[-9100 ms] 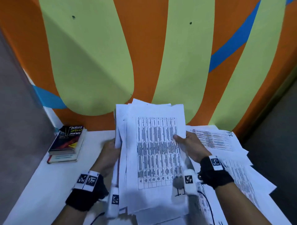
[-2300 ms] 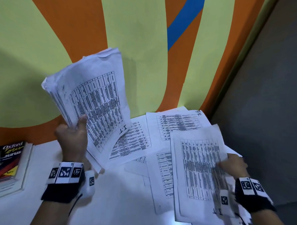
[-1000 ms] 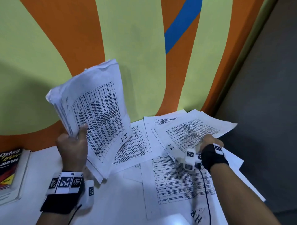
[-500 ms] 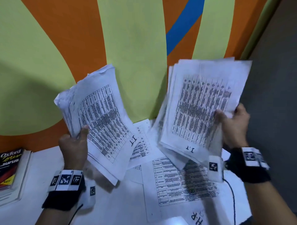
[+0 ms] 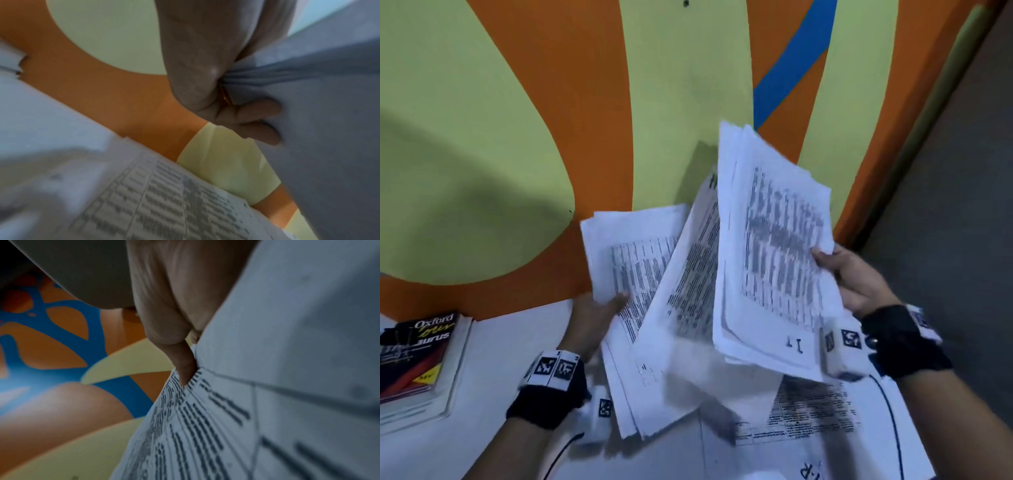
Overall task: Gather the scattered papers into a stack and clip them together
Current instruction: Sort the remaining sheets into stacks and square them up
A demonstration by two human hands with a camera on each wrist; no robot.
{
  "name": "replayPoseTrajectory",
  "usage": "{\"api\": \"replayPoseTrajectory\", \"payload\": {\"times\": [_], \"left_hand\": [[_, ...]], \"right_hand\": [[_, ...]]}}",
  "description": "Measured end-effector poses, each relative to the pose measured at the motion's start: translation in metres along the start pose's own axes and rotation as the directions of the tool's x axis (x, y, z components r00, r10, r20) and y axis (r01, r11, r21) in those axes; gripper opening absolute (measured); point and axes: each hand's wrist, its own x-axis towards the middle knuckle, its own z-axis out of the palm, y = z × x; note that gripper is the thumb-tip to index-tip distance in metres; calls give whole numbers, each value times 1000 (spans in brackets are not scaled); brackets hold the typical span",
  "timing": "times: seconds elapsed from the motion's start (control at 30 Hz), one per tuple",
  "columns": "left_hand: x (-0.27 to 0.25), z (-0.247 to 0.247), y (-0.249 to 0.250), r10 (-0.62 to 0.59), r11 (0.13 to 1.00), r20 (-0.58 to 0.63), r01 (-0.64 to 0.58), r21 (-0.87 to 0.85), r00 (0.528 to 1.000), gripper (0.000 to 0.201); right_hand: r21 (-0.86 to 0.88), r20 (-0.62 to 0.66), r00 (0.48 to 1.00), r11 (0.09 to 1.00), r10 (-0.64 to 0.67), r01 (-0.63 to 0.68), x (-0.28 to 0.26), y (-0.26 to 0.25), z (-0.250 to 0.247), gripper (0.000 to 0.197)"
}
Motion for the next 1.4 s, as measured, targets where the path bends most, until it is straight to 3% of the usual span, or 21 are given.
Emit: {"api": "replayPoseTrajectory", "payload": {"times": [0.07,0.13,0.23,0.3,0.5,0.63,0.73,0.87,1.03,1.13,1.2,1.23,1.33,1.4], "left_hand": [[-7,5,-10,-41,999,53,43,-20,998,15],[-14,6,-20,-113,993,120,116,-19,986,22],[-22,4,-34,-246,969,192,248,13,950,75],[-25,6,-42,-281,959,208,283,20,937,88],[-31,14,-45,-294,955,370,284,83,881,66],[-30,10,-43,-268,961,268,276,11,925,63],[-30,4,-43,-282,947,205,306,-97,937,46],[-34,7,-38,-230,951,217,267,-159,949,83],[-39,17,-30,-218,954,242,258,-152,945,92],[-38,19,-19,-146,978,255,178,-105,956,69],[-31,15,-9,-73,996,213,81,-28,974,40],[-26,13,-3,-27,1000,179,29,-8,984,36],[-11,8,21,86,996,101,-88,16,991,48],[-7,8,41,159,987,77,-161,13,984,22]], "right_hand": [[-99,-34,998,993,57,-60,10,31,-4,63],[-229,-102,994,971,41,-64,16,59,-8,39],[-374,-166,985,922,43,-103,19,90,-13,26],[-408,-180,982,905,49,-120,24,103,-14,25],[-404,-209,978,910,12,-97,29,108,7,9],[-582,-320,941,807,-113,-101,36,103,-9,27],[-598,-291,955,789,-54,-138,22,98,-11,22],[-603,-241,970,782,10,-158,8,111,8,30],[-518,-167,980,837,106,-178,8,130,33,23],[-477,-141,989,873,42,-105,3,124,46,37],[-497,-84,992,867,-99,44,-4,111,58,32],[-528,-56,978,837,-201,142,-7,104,66,30],[-563,31,871,711,-491,421,-17,81,91,35],[-558,71,803,643,-592,524,-23,68,105,39]]}}
